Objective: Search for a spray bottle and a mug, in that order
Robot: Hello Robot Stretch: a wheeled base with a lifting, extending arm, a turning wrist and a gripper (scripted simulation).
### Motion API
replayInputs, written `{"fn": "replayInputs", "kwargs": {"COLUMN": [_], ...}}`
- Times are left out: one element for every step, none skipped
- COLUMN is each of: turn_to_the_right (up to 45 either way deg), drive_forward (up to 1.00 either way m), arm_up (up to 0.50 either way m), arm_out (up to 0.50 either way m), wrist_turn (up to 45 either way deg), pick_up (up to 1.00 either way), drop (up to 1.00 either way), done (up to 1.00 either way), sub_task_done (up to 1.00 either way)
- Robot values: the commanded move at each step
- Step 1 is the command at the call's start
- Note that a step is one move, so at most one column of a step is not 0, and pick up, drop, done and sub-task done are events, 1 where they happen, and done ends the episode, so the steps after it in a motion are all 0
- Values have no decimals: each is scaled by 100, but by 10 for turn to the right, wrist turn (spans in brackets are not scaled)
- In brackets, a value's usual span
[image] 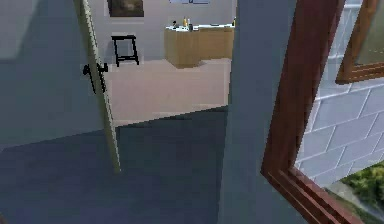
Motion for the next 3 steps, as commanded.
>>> {"fn": "replayInputs", "kwargs": {"turn_to_the_right": [-180, 0, 270], "drive_forward": [0, 90, 0], "arm_up": [0, 0, 0], "arm_out": [0, 0, 0], "wrist_turn": [0, 0, 0], "pick_up": [0, 0, 0], "drop": [0, 0, 0], "done": [0, 0, 0], "sub_task_done": [0, 0, 0]}}
